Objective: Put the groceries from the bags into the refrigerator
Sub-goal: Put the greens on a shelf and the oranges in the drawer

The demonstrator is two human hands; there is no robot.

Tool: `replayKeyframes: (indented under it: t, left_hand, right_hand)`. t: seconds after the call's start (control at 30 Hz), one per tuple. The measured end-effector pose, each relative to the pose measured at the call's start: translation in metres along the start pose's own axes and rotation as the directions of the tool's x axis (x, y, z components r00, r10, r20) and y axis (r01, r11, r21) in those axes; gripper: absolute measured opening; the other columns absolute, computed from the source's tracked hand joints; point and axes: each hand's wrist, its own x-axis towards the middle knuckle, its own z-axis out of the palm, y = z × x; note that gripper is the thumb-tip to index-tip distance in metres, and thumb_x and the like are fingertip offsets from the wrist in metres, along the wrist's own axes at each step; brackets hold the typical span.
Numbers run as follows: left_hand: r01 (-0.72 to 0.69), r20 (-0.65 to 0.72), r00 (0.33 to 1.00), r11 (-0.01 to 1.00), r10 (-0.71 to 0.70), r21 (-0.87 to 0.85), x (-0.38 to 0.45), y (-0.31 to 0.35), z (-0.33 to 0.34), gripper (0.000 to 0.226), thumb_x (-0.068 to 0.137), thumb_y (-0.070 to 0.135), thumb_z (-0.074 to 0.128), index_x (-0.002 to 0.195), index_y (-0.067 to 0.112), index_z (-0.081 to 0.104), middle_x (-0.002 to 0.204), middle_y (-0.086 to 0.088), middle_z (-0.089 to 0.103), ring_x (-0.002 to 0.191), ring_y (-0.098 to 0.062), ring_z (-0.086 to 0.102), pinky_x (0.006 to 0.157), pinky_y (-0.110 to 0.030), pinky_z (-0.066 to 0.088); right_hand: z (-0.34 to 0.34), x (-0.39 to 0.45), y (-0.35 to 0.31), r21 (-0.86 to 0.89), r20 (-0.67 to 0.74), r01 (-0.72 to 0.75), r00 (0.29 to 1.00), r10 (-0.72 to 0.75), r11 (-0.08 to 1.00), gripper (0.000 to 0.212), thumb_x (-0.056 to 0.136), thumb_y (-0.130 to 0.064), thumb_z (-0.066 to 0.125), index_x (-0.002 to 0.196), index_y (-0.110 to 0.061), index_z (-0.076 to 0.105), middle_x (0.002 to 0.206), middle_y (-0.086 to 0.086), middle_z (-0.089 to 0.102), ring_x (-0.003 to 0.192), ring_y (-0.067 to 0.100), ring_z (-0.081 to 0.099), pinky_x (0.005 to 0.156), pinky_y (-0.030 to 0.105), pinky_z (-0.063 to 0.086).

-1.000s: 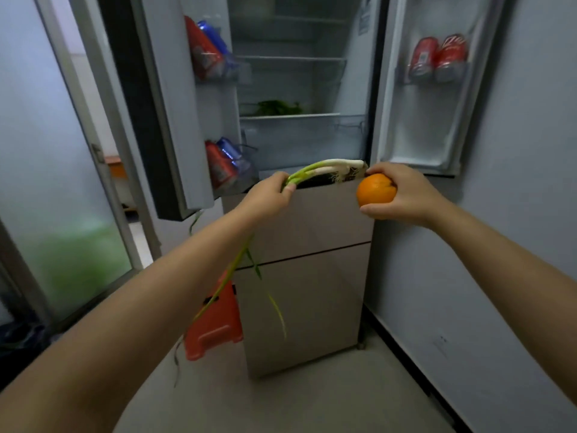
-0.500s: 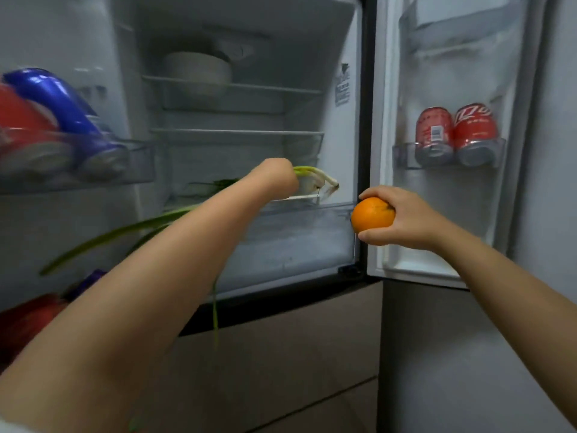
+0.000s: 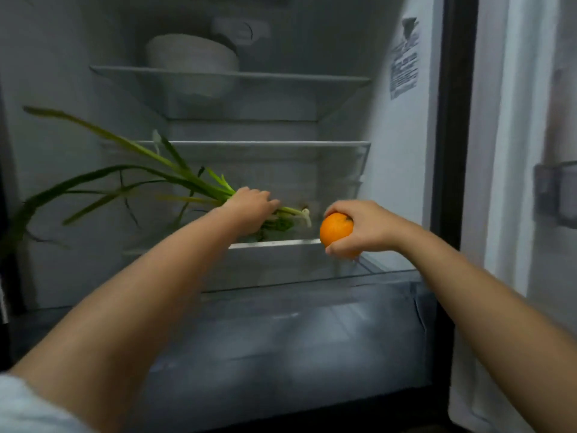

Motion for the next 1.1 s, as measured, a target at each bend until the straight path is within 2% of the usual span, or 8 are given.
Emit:
replayKeyframes:
  t: [0.17, 0.37, 0.5, 0.63, 0.7, 0.8, 0.9, 1.1]
  left_hand:
    - [-0.020, 0.042, 0.999, 0.997, 0.023, -0.076, 0.067, -0.012, 0.030, 0.042, 0.098, 0.014, 0.039, 0.140, 0.015, 0.035, 0.133, -0.013, 0.047, 0.122, -0.030, 0.049, 0.095, -0.035, 0.040]
    - [0.036, 0.073, 0.997, 0.844, 0.003, -0.535, 0.136, -0.003, 0.042, 0.037, 0.101, 0.021, 0.036, 0.134, 0.011, 0.048, 0.139, -0.012, 0.048, 0.127, -0.029, 0.046, 0.104, -0.034, 0.036]
    - [0.013, 0.246, 0.966, 0.928, 0.085, -0.371, 0.154, 0.001, 0.077, 0.039, 0.100, 0.030, 0.034, 0.132, 0.016, 0.048, 0.141, -0.010, 0.047, 0.124, -0.028, 0.048, 0.108, -0.039, 0.036]
    - [0.045, 0.422, 0.903, 0.960, 0.078, -0.275, 0.150, -0.003, 0.109, 0.033, 0.099, 0.017, 0.035, 0.128, 0.007, 0.049, 0.136, -0.015, 0.049, 0.106, -0.026, 0.050, 0.104, -0.040, 0.040]
    - [0.049, 0.401, 0.913, 0.955, 0.076, -0.292, 0.147, -0.004, 0.106, 0.036, 0.100, 0.019, 0.036, 0.132, 0.007, 0.047, 0.138, -0.016, 0.048, 0.112, -0.027, 0.052, 0.106, -0.041, 0.040]
    - [0.007, 0.343, 0.935, 0.962, 0.090, -0.273, 0.142, -0.010, 0.089, 0.043, 0.101, 0.026, 0.034, 0.140, 0.009, 0.038, 0.144, -0.015, 0.042, 0.128, -0.031, 0.045, 0.109, -0.042, 0.037]
    - [-0.037, 0.355, 0.927, 0.971, 0.122, -0.237, 0.123, -0.019, 0.073, 0.046, 0.101, 0.028, 0.035, 0.142, 0.007, 0.036, 0.146, -0.016, 0.040, 0.131, -0.031, 0.042, 0.110, -0.038, 0.035]
    - [-0.064, 0.340, 0.933, 0.986, 0.113, -0.152, 0.081, -0.009, 0.084, 0.038, 0.099, 0.024, 0.039, 0.132, 0.006, 0.046, 0.134, -0.015, 0.050, 0.120, -0.033, 0.051, 0.095, -0.037, 0.044]
  right_hand:
    - [0.003, 0.066, 0.016, -0.079, 0.107, -0.030, 0.994, 0.038, 0.996, 0.049, 0.071, -0.030, 0.074, 0.114, -0.020, 0.053, 0.103, -0.002, 0.048, 0.092, 0.017, 0.047, 0.065, 0.026, 0.041]
    - [0.006, 0.125, 0.021, -0.182, 0.216, -0.070, 0.970, 0.110, 0.981, 0.042, 0.070, -0.037, 0.074, 0.098, -0.027, 0.044, 0.103, 0.000, 0.046, 0.094, 0.023, 0.049, 0.072, 0.034, 0.048]
    - [0.010, 0.143, 0.024, -0.299, 0.336, -0.043, 0.930, 0.147, 0.953, 0.040, 0.070, -0.035, 0.075, 0.093, -0.024, 0.046, 0.099, 0.001, 0.047, 0.093, 0.025, 0.052, 0.082, 0.041, 0.055]
    - [0.010, 0.143, 0.019, -0.381, 0.446, -0.045, 0.866, 0.226, 0.923, 0.039, 0.073, -0.032, 0.073, 0.100, -0.022, 0.046, 0.105, 0.001, 0.045, 0.099, 0.026, 0.051, 0.079, 0.039, 0.054]
    - [0.017, 0.145, 0.013, -0.368, 0.572, -0.079, 0.766, 0.293, 0.926, 0.038, 0.077, -0.026, 0.071, 0.106, -0.020, 0.048, 0.110, 0.002, 0.045, 0.101, 0.026, 0.051, 0.071, 0.033, 0.053]
    - [0.056, 0.148, 0.014, -0.377, 0.777, -0.069, 0.519, 0.355, 0.924, 0.047, 0.083, -0.020, 0.065, 0.126, -0.013, 0.048, 0.117, 0.004, 0.046, 0.101, 0.025, 0.051, 0.068, 0.030, 0.052]
    - [0.104, 0.146, 0.022, -0.450, 0.834, 0.024, 0.367, 0.411, 0.892, 0.051, 0.085, -0.023, 0.064, 0.130, -0.012, 0.045, 0.120, 0.005, 0.043, 0.102, 0.027, 0.049, 0.069, 0.033, 0.053]
    - [0.134, 0.138, 0.050, -0.494, 0.784, 0.073, 0.467, 0.408, 0.866, 0.053, 0.084, -0.022, 0.065, 0.128, -0.010, 0.038, 0.141, 0.013, 0.031, 0.118, 0.035, 0.044, 0.080, 0.042, 0.050]
